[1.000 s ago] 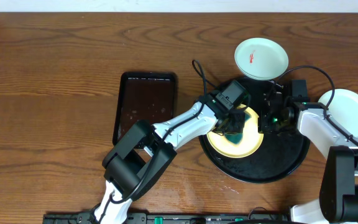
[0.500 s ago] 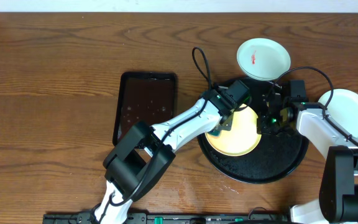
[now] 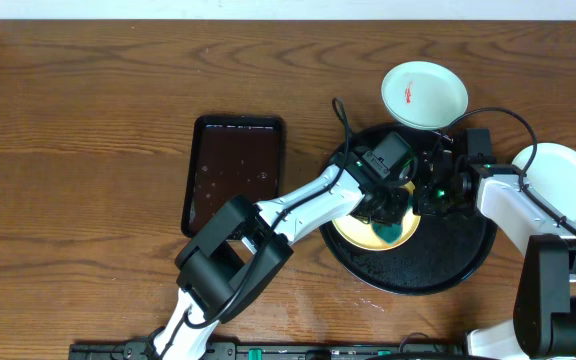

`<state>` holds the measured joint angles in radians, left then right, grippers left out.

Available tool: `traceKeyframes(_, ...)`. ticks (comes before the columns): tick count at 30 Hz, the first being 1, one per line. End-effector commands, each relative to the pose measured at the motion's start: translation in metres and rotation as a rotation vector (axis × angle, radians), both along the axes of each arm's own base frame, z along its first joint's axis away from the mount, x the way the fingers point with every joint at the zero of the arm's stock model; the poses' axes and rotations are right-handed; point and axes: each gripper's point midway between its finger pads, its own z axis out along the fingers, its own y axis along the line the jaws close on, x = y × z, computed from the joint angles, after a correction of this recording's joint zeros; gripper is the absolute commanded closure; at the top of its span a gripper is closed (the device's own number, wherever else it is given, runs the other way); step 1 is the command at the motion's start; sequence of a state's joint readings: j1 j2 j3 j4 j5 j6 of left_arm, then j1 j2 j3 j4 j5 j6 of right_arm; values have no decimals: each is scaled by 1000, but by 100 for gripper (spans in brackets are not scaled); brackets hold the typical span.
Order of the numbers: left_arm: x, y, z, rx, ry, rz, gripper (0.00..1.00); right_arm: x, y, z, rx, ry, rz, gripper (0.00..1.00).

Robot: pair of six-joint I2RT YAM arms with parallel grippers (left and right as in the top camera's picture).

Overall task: Clean dirty plates on tray and stack at the side
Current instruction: 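Scrub the yellow plate with the sponge while right gripper holds rim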

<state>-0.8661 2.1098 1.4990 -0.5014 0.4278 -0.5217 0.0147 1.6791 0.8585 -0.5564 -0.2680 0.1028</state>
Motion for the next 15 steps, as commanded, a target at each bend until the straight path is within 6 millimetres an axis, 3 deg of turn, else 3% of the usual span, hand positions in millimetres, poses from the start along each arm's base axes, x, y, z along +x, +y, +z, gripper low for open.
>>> traceKeyframes(1,-8,12,-11,46,45,-12,93,-5,-7,-10,-51,32,-19,99)
traceKeyframes(5,-2,40,-22,186,33,64,93,-6,-7,-10,-51,35,-19,99)
traceKeyframes(8,19,63,-25,298,-61,125,93,-6,-7,-10,-52,36,-19,99)
traceKeyframes(11,39,80,-17,395,-165,185,93,-7,-7,-11,-52,37,-19,99)
traceKeyframes(15,74,111,11,569,-360,285,93,-7,-7,-11,-52,38,-19,99)
